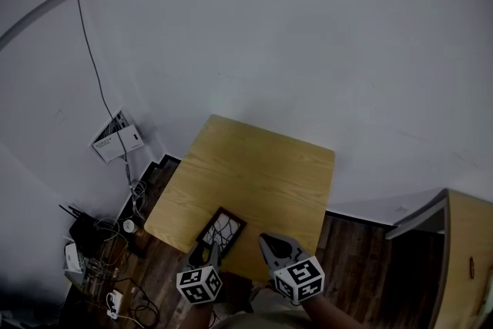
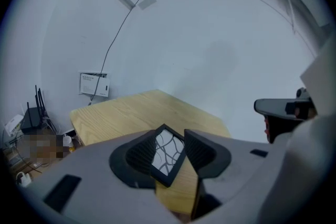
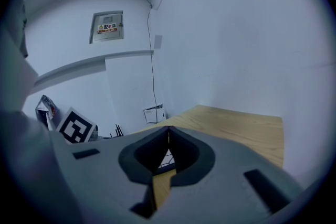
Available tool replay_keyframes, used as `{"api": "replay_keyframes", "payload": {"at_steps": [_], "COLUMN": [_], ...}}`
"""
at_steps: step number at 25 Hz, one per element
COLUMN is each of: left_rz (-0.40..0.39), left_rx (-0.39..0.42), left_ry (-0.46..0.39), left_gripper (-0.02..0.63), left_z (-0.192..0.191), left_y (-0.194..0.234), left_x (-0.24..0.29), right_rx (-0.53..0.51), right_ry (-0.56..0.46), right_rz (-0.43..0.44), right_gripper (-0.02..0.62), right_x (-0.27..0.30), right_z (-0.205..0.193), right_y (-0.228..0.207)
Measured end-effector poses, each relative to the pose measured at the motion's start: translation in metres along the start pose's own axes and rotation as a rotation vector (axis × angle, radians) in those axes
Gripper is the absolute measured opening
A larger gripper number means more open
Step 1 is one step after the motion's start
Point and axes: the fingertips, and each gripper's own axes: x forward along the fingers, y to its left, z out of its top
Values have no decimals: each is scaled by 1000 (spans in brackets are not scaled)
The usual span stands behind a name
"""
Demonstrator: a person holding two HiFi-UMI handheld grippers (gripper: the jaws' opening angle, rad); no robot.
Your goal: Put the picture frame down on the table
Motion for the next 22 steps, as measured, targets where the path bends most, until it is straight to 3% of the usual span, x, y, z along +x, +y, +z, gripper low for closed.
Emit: {"api": "replay_keyframes", "payload": {"at_steps": [2, 8, 22], "left_rz": [-11, -88, -159], "left_rx": [26, 104, 126], "left_ry": [-15, -41, -40], "left_gripper": [103, 28, 3], "left_z": [5, 8, -16], "left_y": [-3, -21, -29], "left_x": [-9, -41, -127], "right_rx": [3, 17, 41], "right_ry": [-8, -19, -36], "right_rz": [-4, -15, -17], "right_gripper": [0, 0, 0], "right_x": [-5, -22, -77], "right_z": [-1, -12, -40], "right_y": [7, 30, 99]}}
